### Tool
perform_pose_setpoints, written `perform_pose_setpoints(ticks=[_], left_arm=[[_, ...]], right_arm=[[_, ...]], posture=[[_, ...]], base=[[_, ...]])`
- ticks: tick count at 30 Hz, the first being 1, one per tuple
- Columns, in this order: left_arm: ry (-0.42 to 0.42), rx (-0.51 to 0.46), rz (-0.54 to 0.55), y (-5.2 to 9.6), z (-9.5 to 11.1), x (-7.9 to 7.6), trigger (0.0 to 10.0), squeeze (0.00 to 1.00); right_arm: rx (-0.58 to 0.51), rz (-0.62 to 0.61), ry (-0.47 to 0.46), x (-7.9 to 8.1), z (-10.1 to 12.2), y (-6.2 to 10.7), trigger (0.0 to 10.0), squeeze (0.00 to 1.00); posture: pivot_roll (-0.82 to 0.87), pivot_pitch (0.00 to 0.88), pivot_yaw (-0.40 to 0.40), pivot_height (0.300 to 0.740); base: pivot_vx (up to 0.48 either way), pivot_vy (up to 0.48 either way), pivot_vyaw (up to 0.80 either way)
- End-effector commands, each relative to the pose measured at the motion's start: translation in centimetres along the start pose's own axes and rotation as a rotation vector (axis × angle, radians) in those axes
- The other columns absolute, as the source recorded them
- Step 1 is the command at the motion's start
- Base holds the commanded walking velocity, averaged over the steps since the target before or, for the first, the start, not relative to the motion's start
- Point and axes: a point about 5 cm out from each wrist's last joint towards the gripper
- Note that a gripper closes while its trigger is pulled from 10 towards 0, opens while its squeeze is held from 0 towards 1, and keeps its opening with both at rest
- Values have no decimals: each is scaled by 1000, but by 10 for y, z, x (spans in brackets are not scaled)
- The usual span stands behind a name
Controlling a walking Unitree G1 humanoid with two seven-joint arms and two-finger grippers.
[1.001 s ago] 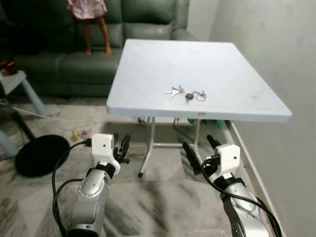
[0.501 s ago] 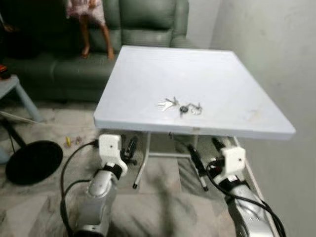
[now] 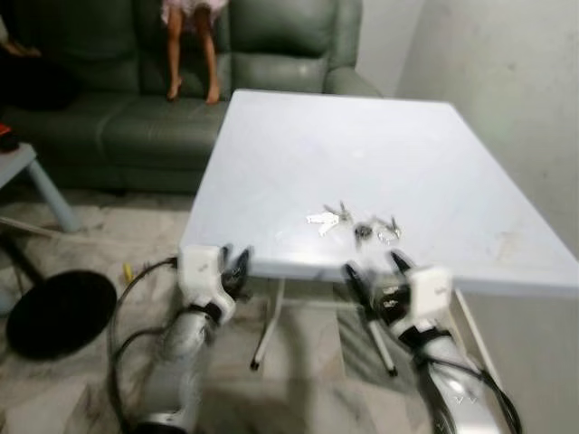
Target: Hang keys on a hook
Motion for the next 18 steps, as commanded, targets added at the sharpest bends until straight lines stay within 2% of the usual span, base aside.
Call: perform_pose_setpoints(ticks=[1, 10, 13, 18], left_arm=[[5, -3, -27, -3, 0, -11, 10000, 0], [-16, 2, -22, -3, 0, -10, 10000, 0], [-33, -24, -24, -2, 1, -12, 10000, 0], [-66, -5, -30, -2, 2, -12, 10000, 0]], right_arm=[[5, -24, 12, -9, 1, 4, 10000, 0], [7, -19, 16, -9, 2, 2, 10000, 0], [21, -35, 17, -9, 3, 0, 10000, 0], [44, -63, 23, -8, 6, -4, 10000, 0]], posture=[[83, 0, -48, 736], [87, 0, -52, 736], [88, 0, -52, 736], [90, 0, -52, 736]], base=[[337, 341, 0], [339, 331, 0], [0, 0, 0], [0, 0, 0]])
Point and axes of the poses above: a point about 5 cm out from each wrist's last joint towards the gripper, its own y axis pointing back from the gripper into the wrist, its own z axis along the axis of the wrist's last joint, x = y × z, and after that the axes turned 11 degrees about y, right-handed
